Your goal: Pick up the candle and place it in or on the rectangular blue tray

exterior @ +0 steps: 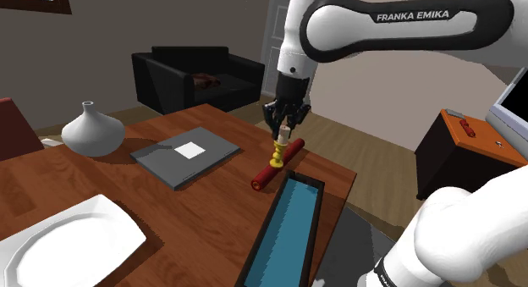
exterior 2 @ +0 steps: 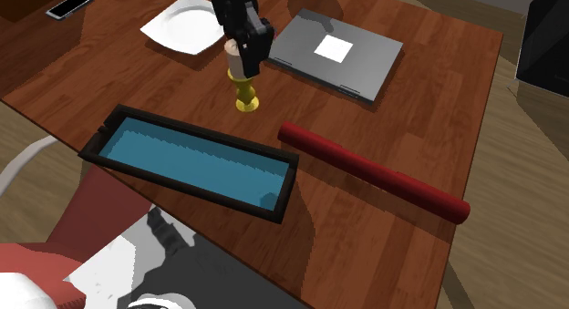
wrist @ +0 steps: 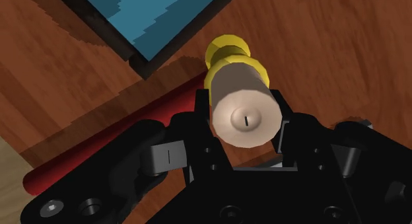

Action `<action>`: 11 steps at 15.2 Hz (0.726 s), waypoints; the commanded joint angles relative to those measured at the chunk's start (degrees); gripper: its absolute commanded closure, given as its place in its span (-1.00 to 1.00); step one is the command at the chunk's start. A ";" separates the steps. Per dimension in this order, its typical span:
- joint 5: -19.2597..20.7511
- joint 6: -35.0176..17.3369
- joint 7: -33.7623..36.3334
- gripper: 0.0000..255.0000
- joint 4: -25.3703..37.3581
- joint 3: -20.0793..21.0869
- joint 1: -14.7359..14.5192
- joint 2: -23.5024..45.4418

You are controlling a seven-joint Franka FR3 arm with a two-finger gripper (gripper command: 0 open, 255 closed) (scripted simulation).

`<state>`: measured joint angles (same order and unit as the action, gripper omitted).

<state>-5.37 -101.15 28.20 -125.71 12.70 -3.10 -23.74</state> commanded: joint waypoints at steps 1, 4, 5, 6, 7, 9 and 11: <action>-1.05 1.44 0.91 1.00 -2.54 0.51 -0.89 -4.03; -2.68 4.10 2.69 1.00 -5.24 1.49 -2.42 -9.57; -3.25 5.07 3.34 1.00 -6.00 1.85 -2.95 -11.36; -3.83 6.08 4.02 1.00 -6.68 2.21 -3.49 -13.13; -4.42 7.13 4.72 1.00 -7.30 2.60 -4.04 -14.86; -5.64 9.31 6.22 1.00 -8.31 3.40 -5.20 -18.21; -6.29 9.59 6.89 1.00 -9.52 3.86 -5.79 -19.78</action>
<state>-11.28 -91.51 34.75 -134.27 16.31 -8.58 -42.62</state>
